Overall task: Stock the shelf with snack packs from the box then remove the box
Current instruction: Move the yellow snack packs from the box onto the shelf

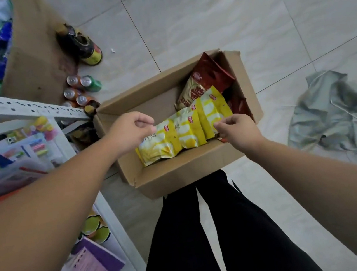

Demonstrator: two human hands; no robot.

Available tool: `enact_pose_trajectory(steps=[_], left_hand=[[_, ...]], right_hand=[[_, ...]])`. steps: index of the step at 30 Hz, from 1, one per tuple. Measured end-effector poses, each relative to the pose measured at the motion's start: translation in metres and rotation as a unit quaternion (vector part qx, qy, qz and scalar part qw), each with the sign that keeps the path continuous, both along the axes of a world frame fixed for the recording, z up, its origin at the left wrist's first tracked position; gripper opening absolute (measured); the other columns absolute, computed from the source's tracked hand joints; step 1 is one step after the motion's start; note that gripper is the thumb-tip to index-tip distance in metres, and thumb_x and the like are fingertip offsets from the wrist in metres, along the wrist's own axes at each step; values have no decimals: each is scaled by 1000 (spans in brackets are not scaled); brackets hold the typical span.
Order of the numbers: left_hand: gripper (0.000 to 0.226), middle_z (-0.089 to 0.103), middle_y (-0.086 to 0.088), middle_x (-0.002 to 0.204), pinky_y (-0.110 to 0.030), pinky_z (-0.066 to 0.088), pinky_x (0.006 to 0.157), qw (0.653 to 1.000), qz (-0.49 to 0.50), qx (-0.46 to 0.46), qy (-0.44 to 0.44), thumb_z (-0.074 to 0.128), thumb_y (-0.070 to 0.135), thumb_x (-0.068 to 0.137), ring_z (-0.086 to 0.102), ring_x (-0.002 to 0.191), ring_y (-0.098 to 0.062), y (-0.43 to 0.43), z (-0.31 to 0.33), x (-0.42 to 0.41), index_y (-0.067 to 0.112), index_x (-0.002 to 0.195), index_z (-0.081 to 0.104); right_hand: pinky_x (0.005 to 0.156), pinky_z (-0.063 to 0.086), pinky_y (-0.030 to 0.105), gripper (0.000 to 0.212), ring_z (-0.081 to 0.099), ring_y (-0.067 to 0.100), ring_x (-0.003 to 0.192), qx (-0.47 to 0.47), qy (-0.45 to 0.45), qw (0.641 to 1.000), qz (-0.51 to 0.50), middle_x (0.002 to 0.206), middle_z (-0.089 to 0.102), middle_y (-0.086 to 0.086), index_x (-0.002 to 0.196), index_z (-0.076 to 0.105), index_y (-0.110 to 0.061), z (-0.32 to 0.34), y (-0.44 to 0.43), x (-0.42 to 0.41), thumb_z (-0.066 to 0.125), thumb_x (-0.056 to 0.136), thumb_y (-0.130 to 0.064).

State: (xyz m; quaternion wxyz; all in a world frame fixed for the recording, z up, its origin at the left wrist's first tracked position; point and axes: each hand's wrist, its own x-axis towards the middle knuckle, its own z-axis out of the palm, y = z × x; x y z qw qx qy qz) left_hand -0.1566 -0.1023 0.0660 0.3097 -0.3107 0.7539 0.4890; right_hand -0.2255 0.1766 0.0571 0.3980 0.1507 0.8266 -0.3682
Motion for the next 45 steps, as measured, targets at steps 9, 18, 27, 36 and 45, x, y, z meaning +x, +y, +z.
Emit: enact_pose_trajectory(steps=[9,18,27,36,45], left_hand=[[23,73,-1,94,-27,51,72,998,-30,8,-51,80,18,83,67,87,-21,-9,-116,-21,17,104,69],[30,71,10,88,-31,53,84,991,-107,-22,-80,83,21,80,69,88,-13,-9,-204,-23,16,106,68],[53,64,1,127,-25,44,95,983,-166,-43,-72,84,20,78,60,119,-16,0,-277,-25,17,127,62],[62,56,-6,142,-23,36,97,975,-212,-57,-46,79,21,84,51,129,-23,16,-313,-14,14,140,52],[11,73,6,81,-23,45,60,979,-192,-66,-4,83,28,79,69,76,-15,-10,-276,-11,22,84,75]], right_hand=[[78,50,30,25,67,18,92,45,-15,998,40,91,71,-2,100,72,-13,-78,-4,-12,69,93,-37],[88,49,32,41,65,23,102,82,-31,992,86,107,69,9,123,65,-5,-148,-17,-13,67,95,-34],[87,56,45,47,68,35,96,129,-47,983,124,109,69,19,119,63,2,-199,-29,-7,67,93,-38],[60,36,31,26,55,26,75,154,-36,971,179,74,56,4,80,57,-9,-225,-43,2,65,93,-30],[64,35,34,22,49,27,77,143,64,946,284,66,42,-7,81,43,-22,-195,-58,5,55,98,-28]])
